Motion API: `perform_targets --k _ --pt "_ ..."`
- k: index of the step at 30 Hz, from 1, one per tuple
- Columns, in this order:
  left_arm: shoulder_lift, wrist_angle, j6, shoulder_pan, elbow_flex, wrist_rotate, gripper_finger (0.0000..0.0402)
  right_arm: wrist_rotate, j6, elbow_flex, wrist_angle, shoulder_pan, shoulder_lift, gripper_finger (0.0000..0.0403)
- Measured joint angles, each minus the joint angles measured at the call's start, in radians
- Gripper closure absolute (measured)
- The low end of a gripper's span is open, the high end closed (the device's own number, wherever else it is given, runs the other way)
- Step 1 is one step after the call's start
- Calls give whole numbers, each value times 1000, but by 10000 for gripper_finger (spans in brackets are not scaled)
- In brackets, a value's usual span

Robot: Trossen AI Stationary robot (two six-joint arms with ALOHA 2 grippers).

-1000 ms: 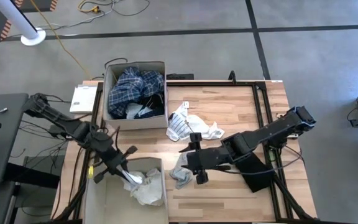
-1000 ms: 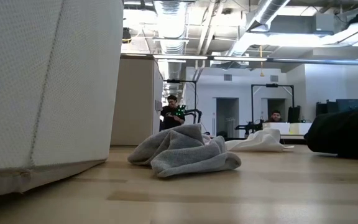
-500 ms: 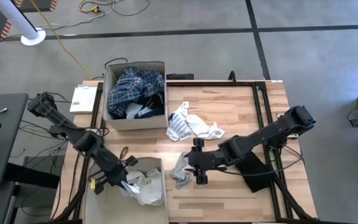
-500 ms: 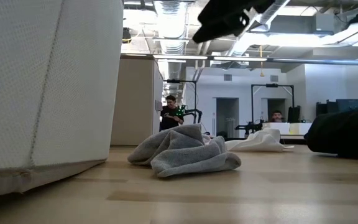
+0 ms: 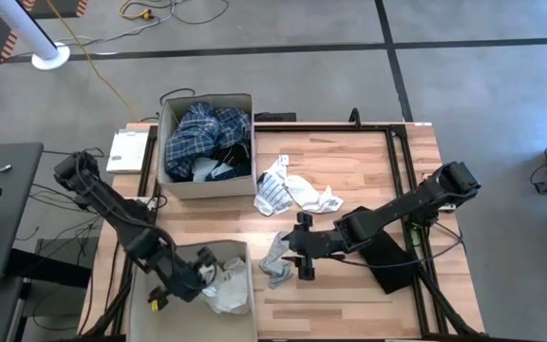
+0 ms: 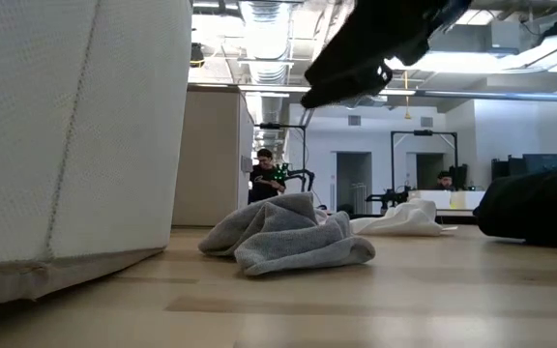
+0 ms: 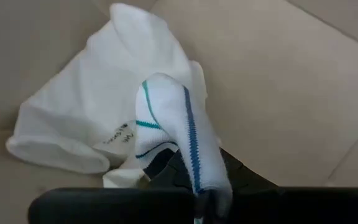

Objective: Sort clothes
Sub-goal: Put the right white striped sock into the bottom light brown laundry organizer

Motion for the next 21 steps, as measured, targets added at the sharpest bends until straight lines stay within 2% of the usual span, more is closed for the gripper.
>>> perform_targets --k 5,8,12,15,21 --pt "59 -36 46 -36 75 -57 392 -10 4 -23 79 -5 53 138" --pt "82 -42 50 -46 107 -52 392 -70 9 -28 110 -14 129 138" --pt "81 -42 41 -50 95 -20 392 -138 19 -13 141 -26 232 138" --pt "81 -41 13 -48 70 -19 390 -150 26 5 149 -27 286 138" --pt "82 -40 -26 -35 37 -25 345 -152 31 28 160 -25 343 138"
